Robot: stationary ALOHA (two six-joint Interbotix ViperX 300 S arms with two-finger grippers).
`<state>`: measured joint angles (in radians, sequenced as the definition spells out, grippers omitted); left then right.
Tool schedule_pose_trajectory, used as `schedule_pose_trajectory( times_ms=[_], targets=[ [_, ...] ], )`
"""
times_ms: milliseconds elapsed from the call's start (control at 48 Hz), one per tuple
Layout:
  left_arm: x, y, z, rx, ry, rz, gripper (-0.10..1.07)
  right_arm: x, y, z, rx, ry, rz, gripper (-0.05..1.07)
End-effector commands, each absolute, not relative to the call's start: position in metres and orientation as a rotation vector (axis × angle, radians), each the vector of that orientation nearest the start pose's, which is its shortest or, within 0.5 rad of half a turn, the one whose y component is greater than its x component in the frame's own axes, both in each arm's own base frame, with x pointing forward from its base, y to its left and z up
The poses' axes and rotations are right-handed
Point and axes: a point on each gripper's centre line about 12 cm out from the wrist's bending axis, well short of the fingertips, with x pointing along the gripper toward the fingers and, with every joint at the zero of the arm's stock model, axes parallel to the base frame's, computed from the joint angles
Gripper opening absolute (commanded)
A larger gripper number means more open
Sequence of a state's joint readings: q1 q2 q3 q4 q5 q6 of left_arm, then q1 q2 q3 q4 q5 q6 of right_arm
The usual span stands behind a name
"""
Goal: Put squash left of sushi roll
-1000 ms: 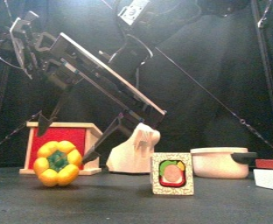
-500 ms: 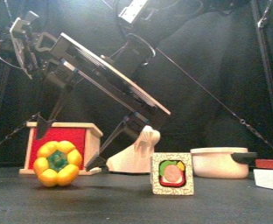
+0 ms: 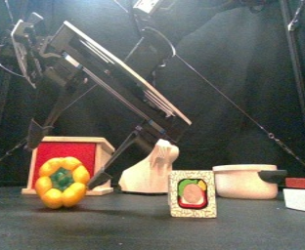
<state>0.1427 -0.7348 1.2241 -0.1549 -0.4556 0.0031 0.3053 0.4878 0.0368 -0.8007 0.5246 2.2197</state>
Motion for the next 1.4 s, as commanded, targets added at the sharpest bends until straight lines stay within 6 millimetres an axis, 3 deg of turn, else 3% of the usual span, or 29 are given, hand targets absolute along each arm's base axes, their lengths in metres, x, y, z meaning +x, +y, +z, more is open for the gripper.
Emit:
schedule_pose_trajectory(
  times_ms=[0, 1375],
  targets=[
    [0.2241, 0.0411, 0.2496, -0.133, 0.003, 0.215, 0.89, 0.5172, 0.1180, 0.1529, 1.123, 0.577, -0.605, 1.00],
    [0.2239, 0.0410, 0.2491, -0.131, 0.004, 0.215, 0.89, 0.5156, 0.1167, 0.1520, 1.107, 0.578, -0.598, 1.00]
  ],
)
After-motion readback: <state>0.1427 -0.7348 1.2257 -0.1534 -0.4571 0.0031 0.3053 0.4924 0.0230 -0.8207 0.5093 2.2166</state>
